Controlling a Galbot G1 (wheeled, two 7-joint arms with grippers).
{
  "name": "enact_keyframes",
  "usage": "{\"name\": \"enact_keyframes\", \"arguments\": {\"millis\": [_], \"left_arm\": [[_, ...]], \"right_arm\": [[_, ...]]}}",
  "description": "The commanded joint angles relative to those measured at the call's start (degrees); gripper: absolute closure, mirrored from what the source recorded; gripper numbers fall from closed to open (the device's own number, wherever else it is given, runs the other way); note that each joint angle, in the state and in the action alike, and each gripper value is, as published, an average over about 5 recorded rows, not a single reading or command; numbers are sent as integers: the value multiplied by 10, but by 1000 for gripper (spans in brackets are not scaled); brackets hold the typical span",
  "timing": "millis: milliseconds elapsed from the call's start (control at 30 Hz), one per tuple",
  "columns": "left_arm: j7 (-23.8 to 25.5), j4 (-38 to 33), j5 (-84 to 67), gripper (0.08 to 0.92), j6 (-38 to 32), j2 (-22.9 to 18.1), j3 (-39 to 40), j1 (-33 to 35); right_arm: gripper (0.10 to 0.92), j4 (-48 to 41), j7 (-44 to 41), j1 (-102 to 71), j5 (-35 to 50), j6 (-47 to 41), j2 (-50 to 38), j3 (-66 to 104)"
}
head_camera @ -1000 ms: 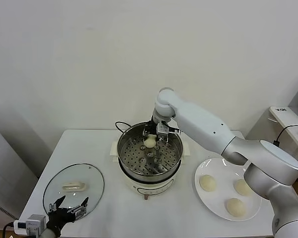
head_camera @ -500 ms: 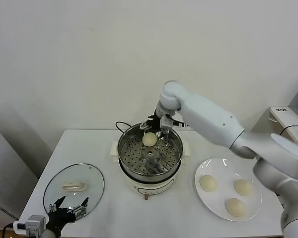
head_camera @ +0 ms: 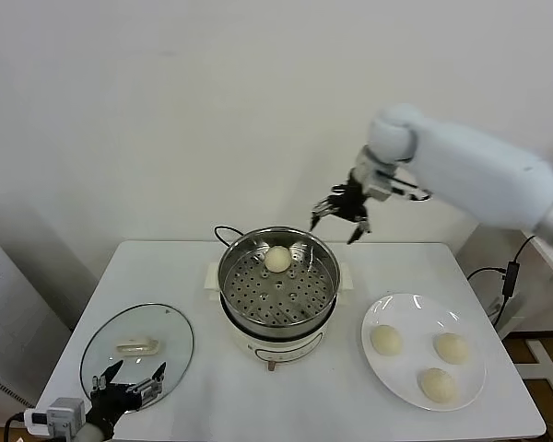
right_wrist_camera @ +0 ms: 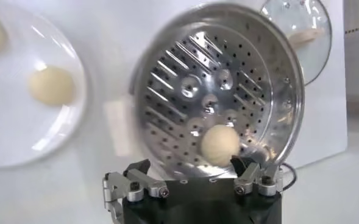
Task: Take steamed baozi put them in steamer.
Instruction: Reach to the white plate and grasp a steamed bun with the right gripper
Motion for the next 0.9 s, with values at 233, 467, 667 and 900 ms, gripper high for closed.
{"name": "enact_keyframes", "arguments": {"millis": [233, 467, 667, 900], "left_arm": [[-1, -3, -3, 177, -1, 0, 0, -3], [-2, -3, -2, 177, 0, -2, 2, -3], [-3, -3, -2, 177, 0, 1, 2, -4], [-4, -3, -3, 177, 1, 1, 1, -4]], "right_arm": [[203, 138, 62, 27, 150, -347, -199, -167], [203, 139, 112, -112, 113, -368, -212, -75], [203, 117, 144, -241, 81, -386, -205, 22], [203, 70, 144, -341, 27, -385, -177, 108]]}}
